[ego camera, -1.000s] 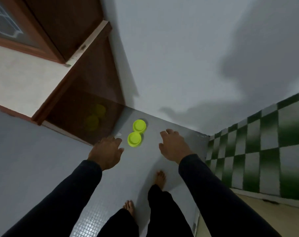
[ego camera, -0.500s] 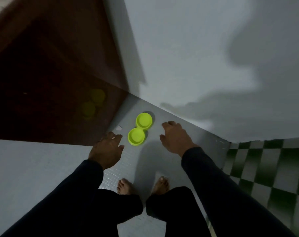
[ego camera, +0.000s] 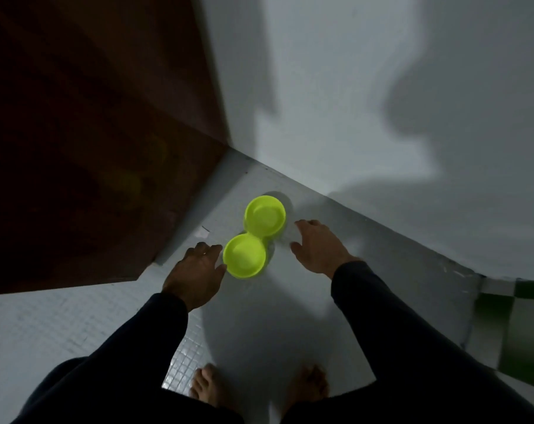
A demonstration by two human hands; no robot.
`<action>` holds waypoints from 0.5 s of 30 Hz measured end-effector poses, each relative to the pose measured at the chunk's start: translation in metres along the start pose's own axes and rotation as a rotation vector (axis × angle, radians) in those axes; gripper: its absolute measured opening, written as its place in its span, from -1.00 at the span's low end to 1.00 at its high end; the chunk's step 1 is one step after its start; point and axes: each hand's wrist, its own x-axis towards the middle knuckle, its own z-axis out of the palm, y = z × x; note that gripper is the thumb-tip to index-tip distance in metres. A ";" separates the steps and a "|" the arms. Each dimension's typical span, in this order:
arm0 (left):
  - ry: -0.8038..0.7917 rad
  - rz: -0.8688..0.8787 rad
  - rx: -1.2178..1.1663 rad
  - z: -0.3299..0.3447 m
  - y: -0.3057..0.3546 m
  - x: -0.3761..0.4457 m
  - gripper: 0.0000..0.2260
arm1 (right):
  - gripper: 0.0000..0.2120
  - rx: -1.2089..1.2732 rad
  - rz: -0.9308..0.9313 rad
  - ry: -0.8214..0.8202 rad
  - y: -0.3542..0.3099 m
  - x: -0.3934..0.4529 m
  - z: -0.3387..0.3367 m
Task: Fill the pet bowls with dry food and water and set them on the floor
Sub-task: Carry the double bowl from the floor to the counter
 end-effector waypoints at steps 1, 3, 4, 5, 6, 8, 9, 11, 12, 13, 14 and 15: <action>0.005 -0.001 -0.011 0.013 -0.005 0.011 -0.53 | -0.49 0.009 -0.001 -0.007 0.006 0.015 0.012; 0.015 -0.008 -0.027 0.038 -0.015 0.032 -0.50 | -0.49 0.027 -0.003 -0.010 0.018 0.041 0.032; 0.018 -0.017 -0.035 0.049 -0.020 0.041 -0.49 | -0.50 0.031 -0.010 -0.004 0.023 0.053 0.040; 0.018 -0.027 -0.044 0.059 -0.023 0.050 -0.48 | -0.51 0.027 -0.019 0.000 0.027 0.064 0.048; 0.019 -0.036 -0.056 0.067 -0.026 0.058 -0.47 | -0.53 0.025 -0.024 -0.001 0.029 0.073 0.055; 0.015 -0.052 -0.098 0.083 -0.032 0.071 -0.46 | -0.56 0.031 -0.026 0.002 0.032 0.090 0.066; 0.009 -0.059 -0.122 0.091 -0.036 0.077 -0.45 | -0.57 0.039 -0.023 0.002 0.034 0.098 0.071; -0.006 -0.077 -0.166 0.104 -0.044 0.086 -0.44 | -0.55 0.076 -0.007 0.010 0.038 0.115 0.081; -0.016 -0.082 -0.189 0.109 -0.048 0.089 -0.42 | -0.52 0.101 0.008 0.012 0.040 0.123 0.085; -0.020 -0.085 -0.216 0.114 -0.051 0.093 -0.42 | -0.49 0.128 0.024 0.016 0.041 0.129 0.088; -0.021 -0.088 -0.238 0.118 -0.052 0.095 -0.43 | -0.46 0.155 0.040 0.021 0.042 0.135 0.091; -0.020 -0.093 -0.260 0.121 -0.054 0.097 -0.45 | -0.44 0.181 0.056 0.026 0.044 0.141 0.093</action>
